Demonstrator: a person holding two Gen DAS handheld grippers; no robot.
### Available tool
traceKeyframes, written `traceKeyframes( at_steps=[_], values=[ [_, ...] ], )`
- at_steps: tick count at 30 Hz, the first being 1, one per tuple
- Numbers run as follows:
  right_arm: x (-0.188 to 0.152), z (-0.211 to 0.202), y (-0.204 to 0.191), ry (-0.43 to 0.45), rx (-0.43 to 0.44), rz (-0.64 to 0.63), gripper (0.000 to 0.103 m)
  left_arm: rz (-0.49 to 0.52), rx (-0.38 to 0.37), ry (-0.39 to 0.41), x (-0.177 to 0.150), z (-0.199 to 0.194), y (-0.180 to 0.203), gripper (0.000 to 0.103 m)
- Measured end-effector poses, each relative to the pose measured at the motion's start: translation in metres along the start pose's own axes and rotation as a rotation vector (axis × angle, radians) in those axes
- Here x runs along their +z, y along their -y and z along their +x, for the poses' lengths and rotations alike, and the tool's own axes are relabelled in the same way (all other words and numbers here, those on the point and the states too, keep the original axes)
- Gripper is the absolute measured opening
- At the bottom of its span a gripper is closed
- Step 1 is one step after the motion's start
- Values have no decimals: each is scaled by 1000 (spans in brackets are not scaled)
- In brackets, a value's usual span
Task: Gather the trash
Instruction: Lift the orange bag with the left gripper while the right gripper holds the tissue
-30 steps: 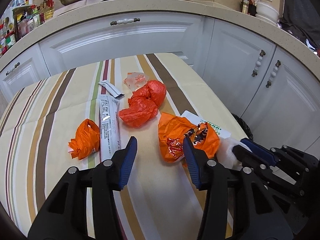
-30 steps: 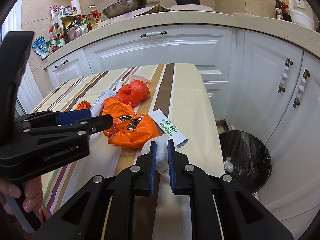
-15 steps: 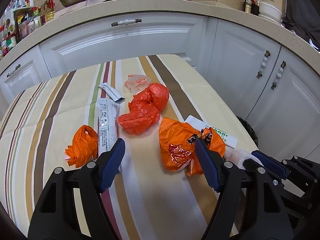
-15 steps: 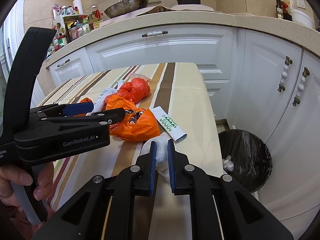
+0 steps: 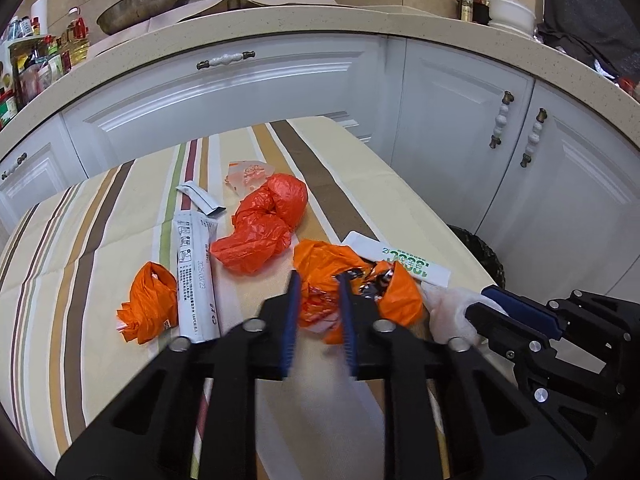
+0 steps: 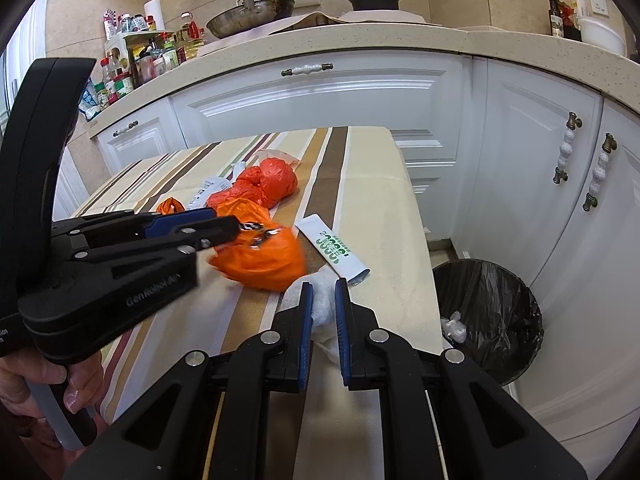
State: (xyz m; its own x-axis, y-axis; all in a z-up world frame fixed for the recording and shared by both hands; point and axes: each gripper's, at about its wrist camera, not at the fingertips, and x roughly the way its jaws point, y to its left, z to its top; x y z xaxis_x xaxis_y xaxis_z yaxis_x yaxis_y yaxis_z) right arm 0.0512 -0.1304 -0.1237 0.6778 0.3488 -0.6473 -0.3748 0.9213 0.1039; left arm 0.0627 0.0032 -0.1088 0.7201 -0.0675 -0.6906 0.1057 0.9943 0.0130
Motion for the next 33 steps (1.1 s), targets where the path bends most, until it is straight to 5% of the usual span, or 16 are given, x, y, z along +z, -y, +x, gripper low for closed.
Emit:
traceKeyframes(
  at_steps=[1,23,28,33],
  values=[
    [0,0,1,1,-1,1,12,2,-5,1,0,-1,0,0],
    [2,-5,5,18,-20,13,12,-64,-61,-24,1,-6,-19,1],
    [2,-6,6,19,-20,17,12,-79,-57,-4,2,-11,-18,48],
    [2,-6,9,21,-32,23,12,-72,-43,-9,4,-9,-14,48]
  ],
)
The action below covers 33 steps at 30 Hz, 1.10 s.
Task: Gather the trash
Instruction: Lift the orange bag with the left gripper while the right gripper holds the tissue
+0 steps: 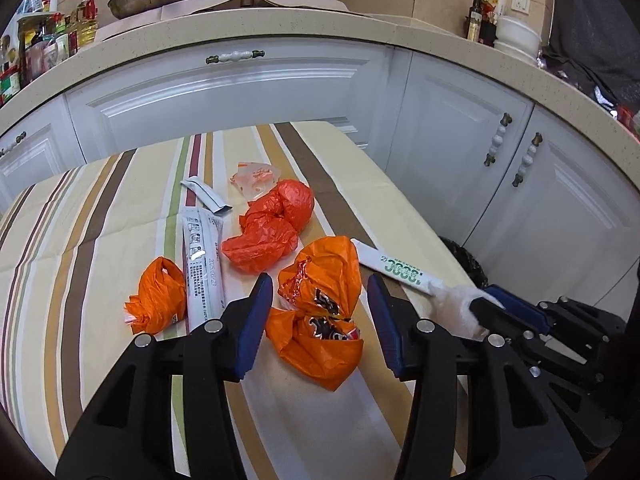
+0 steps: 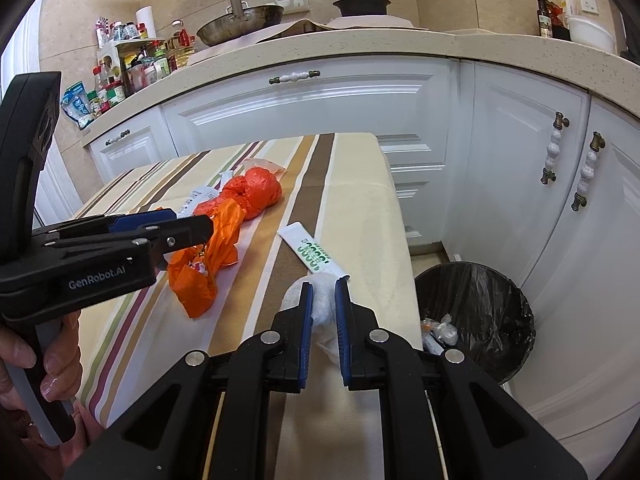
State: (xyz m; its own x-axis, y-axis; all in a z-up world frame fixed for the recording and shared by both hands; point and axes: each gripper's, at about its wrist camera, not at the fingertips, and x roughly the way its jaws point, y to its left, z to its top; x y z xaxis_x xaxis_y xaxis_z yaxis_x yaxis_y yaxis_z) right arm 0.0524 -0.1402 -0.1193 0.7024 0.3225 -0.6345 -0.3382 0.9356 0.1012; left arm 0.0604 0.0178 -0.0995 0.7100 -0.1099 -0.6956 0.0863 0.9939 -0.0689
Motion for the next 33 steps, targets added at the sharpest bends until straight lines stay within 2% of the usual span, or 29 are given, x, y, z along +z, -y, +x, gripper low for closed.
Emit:
traceKeyframes(
  at_steps=[9,10,14,15,24,33],
  values=[
    [-1,-1,5,6,-11,13,12,34,55,-40,-10,14,8,47],
    [-1,-1,5,6,-10,13,12,40,62,-41,-11,15,9,39],
    [-1,-1,5,8,-11,14,12,62,70,-25,-12,12,11,28],
    [0,-2,5,9,-11,15,12,69,71,-24,-12,11,11,15],
    [1,-7,2,21,-22,14,12,62,78,-7,-12,0,10,14],
    [8,-19,2,62,-35,18,12,74,80,79,2,-30,16,14]
  ],
)
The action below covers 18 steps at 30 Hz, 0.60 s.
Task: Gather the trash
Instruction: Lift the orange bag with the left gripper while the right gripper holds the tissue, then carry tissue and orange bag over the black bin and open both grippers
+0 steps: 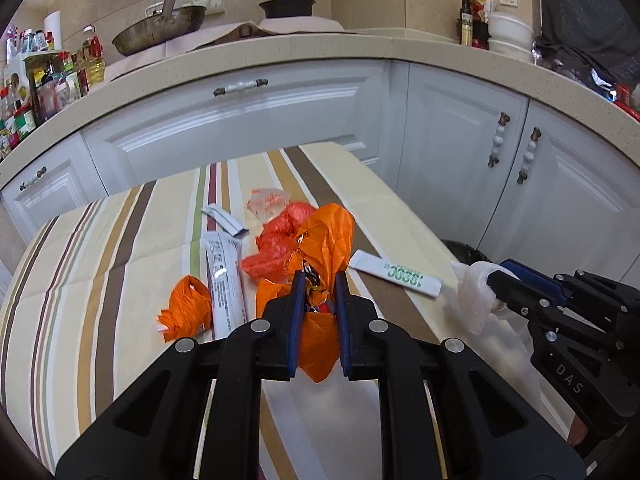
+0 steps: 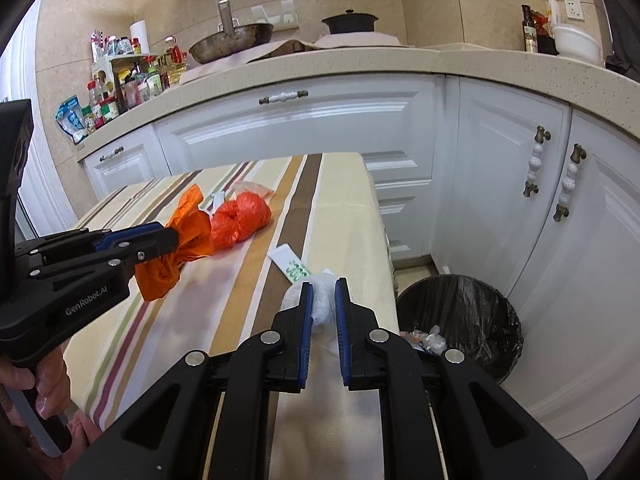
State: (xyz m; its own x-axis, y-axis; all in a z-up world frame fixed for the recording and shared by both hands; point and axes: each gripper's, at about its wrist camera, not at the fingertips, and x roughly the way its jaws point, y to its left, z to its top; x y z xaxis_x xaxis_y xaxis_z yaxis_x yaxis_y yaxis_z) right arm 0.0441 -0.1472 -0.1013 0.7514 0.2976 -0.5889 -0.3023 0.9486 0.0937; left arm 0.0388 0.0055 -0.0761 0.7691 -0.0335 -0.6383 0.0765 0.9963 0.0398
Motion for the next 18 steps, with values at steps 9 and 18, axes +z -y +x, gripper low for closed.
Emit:
traceKeyframes(
  at_steps=[9,18],
  values=[
    [15,-19,9,71,-65,-11,12,6,-18,63,20,-13,12,14],
    [29,-22,56,115,-225,-10,12,68,-91,93,43,2,60,14]
  ],
)
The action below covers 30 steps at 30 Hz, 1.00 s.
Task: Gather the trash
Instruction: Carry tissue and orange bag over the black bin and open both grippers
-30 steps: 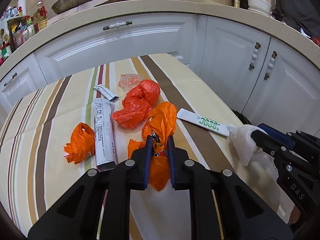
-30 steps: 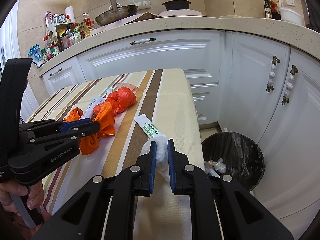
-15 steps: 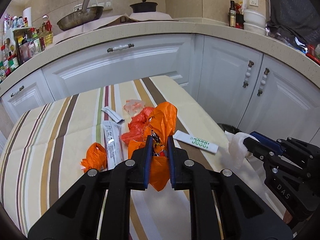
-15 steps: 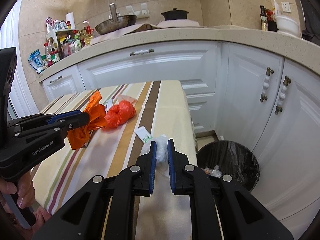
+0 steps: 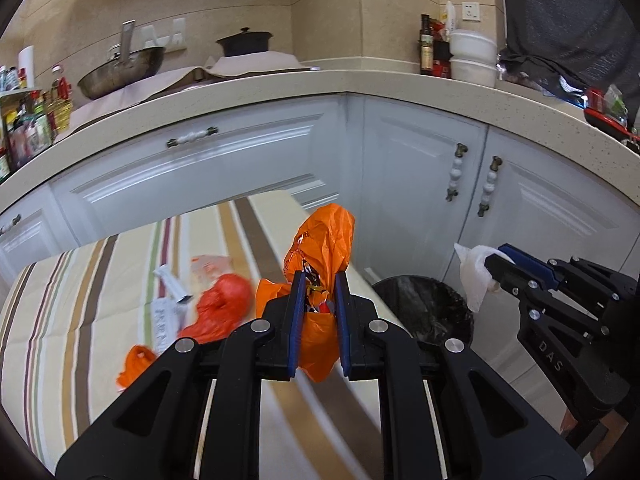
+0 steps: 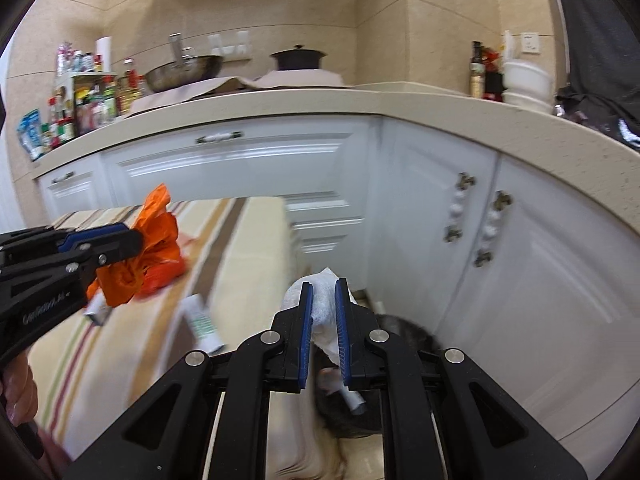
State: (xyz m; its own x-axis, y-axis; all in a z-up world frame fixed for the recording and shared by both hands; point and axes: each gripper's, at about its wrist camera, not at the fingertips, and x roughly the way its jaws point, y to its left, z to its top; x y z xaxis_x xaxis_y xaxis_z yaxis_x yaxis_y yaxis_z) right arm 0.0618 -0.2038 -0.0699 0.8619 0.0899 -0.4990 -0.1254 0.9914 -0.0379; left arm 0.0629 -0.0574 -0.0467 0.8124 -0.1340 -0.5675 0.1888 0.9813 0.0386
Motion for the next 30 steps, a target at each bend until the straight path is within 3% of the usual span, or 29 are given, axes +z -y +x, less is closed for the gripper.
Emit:
traceKeyframes(
  at_steps=[7,19,21,23,24,30],
  values=[
    [4,15,39,12,-82,26,12,54,-44,-22,12,43,48,15],
    [-10,63,83,-34,-126,88,12,117,-69,-108,19,120,94,16],
    [-13,73,90,-44,-124,109,27,126,-68,-122,19,132,100,17],
    [-17,82,98,-55,-132,133,39,128,-60,-130,19,140,104,38],
    [-18,84,101,-57,-135,139,41,124,-59,-129,19,142,105,49],
    [-20,88,107,-64,-151,149,42,117,-46,-137,18,149,102,57]
  ],
)
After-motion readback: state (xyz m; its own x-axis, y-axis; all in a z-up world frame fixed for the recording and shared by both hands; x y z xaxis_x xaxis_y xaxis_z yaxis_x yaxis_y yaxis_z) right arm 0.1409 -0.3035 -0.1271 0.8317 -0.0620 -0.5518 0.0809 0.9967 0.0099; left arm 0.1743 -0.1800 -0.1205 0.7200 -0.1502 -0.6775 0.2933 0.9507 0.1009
